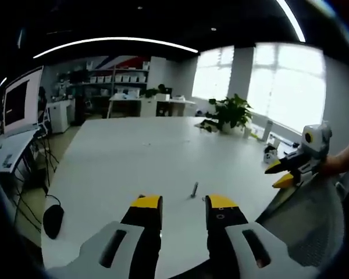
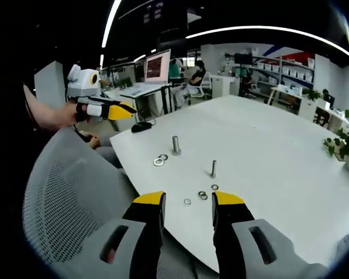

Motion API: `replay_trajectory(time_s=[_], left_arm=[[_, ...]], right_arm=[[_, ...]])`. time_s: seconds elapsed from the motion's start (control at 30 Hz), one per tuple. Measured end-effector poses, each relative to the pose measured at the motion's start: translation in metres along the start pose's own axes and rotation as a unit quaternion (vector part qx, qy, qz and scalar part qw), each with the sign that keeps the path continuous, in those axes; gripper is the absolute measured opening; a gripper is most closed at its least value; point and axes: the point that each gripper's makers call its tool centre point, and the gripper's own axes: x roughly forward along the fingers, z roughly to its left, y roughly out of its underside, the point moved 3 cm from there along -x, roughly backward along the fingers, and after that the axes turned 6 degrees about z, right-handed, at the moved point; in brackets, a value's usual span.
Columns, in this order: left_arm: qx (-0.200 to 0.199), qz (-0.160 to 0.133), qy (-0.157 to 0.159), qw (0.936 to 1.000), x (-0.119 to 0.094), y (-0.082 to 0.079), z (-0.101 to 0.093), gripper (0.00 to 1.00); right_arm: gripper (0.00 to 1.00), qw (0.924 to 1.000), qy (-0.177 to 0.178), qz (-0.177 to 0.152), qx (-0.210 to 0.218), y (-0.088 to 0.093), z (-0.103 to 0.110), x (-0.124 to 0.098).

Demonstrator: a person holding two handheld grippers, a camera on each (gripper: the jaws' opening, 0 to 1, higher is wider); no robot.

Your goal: Place the washer onto the threaded stud by aligning its center hole with the stud, sliding it down to the base, and recovering from edge contact or off-axis alignment until the washer reaches the visible bottom stop.

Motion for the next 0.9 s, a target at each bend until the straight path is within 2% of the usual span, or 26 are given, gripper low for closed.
replay_trajectory(time_s=[0.07,0.17,0.27,0.73,0.9], left_arm=[[0.013,-0.015,0.001,0.9998,-0.002,-0.005,-0.004,0.24],[0.019,0.012,0.016,0.9996,0.004,0.003,-0.01,0.26],[0.025,0.007,0.016,0.9995,0.003,0.001,-0.011,0.26],[0.014,0.002,0.003,0.9999,0.001,-0.001,-0.005,0.27],[0.008,0.013,0.012,0.9998,0.006,0.0,-0.004,0.27]], right_arm=[[0.34,1.0,0.002,0.001,-0.003,0.0,0.0,0.0],[0.34,1.0,0.002,0.002,-0.001,0.001,0.0,0.0],[0.34,1.0,0.001,0.003,-0.002,0.001,0.0,0.0],[0.34,1.0,-0.004,0.005,-0.005,0.0,0.002,0.001],[0.34,1.0,-0.004,0.004,-0.006,-0.001,0.002,0.001]])
